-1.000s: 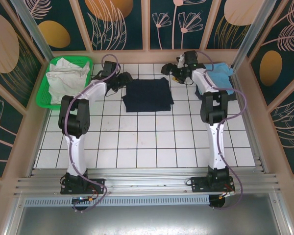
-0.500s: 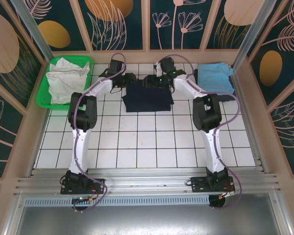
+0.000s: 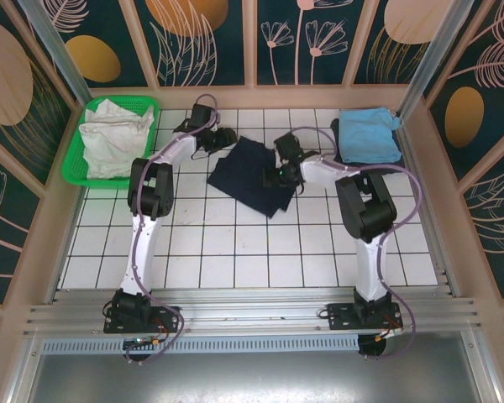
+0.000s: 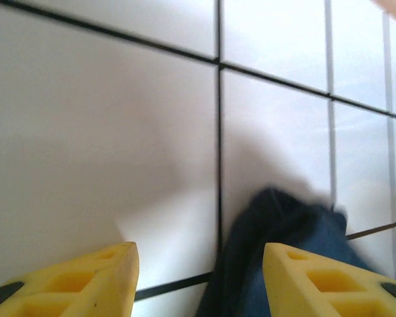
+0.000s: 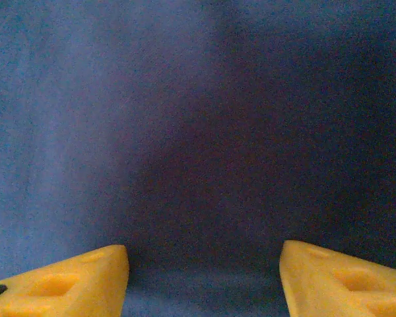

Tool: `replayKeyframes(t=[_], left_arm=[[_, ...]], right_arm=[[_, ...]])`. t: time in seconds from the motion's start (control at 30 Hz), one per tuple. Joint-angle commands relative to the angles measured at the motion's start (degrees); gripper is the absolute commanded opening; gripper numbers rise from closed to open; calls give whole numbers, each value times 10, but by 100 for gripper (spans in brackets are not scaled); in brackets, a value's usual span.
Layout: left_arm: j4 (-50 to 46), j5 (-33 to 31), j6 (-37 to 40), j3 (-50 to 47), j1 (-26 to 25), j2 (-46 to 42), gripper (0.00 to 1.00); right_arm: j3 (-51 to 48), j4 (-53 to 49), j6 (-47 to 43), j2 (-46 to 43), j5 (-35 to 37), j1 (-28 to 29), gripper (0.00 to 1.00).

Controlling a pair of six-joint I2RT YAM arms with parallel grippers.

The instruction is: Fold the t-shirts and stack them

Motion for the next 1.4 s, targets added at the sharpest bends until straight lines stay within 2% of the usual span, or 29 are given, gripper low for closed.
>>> replayKeyframes(t=[0.0, 0.07, 0.1, 0.13, 0.17, 0.23, 0.33, 0.43, 0.47, 0.57, 0.63, 0.8, 0.87, 0.93, 1.03, 1.1, 1.17, 1.27, 1.37], left_arm=[[8, 56, 3, 24, 2, -11, 53], [30, 40, 6, -9, 2, -58, 55], [45, 28, 8, -30, 3, -88, 57], [54, 11, 12, -53, 3, -117, 60], [61, -3, 14, -74, 3, -144, 62], [74, -30, 17, -133, 3, -200, 64], [106, -36, 6, -256, 2, -282, 63], [154, -35, -11, -405, 0, -357, 61], [164, -38, -14, -447, -2, -375, 61], [193, -38, -34, -555, -8, -416, 58], [217, -27, -50, -606, -11, -431, 57], [239, 24, -69, -642, -11, -454, 57], [223, 15, -58, -634, -11, -463, 58], [196, 7, -43, -618, -11, -460, 58], [179, -1, -33, -610, -11, -456, 59], [178, -12, -34, -617, -11, -455, 59], [184, -15, -38, -629, -11, -454, 59], [188, -12, -43, -646, -11, -449, 58], [193, -11, -45, -665, -12, -453, 58]], right_arm=[[-61, -71, 75, -62, 32, 58, 69], [-65, -73, 84, -119, 56, 56, 74], [-66, -62, 79, -140, 61, 50, 80], [-66, -39, 68, -153, 63, 40, 93], [-65, -24, 61, -156, 63, 28, 99], [-47, -2, 42, -133, 60, -6, 99], [3, -12, 23, -65, 46, -45, 99], [22, -23, 14, -26, 39, -52, 98], [17, -20, 15, -23, 38, -53, 95], [-21, -5, 24, -28, 7, -51, 77], [-61, 3, 36, -44, -8, -45, 72], [-171, -15, 53, -124, 9, -17, 70], [-213, -15, 74, -162, -13, -5, 68], [-247, 3, 96, -195, -68, 23, 66], [-248, -11, 108, -228, -95, 64, 65], [-237, -31, 108, -258, -55, 59, 67], [-231, -38, 104, -274, -20, 29, 67], [-227, -13, 116, -261, -19, -28, 66], [-220, 23, 131, -224, -36, -33, 67]])
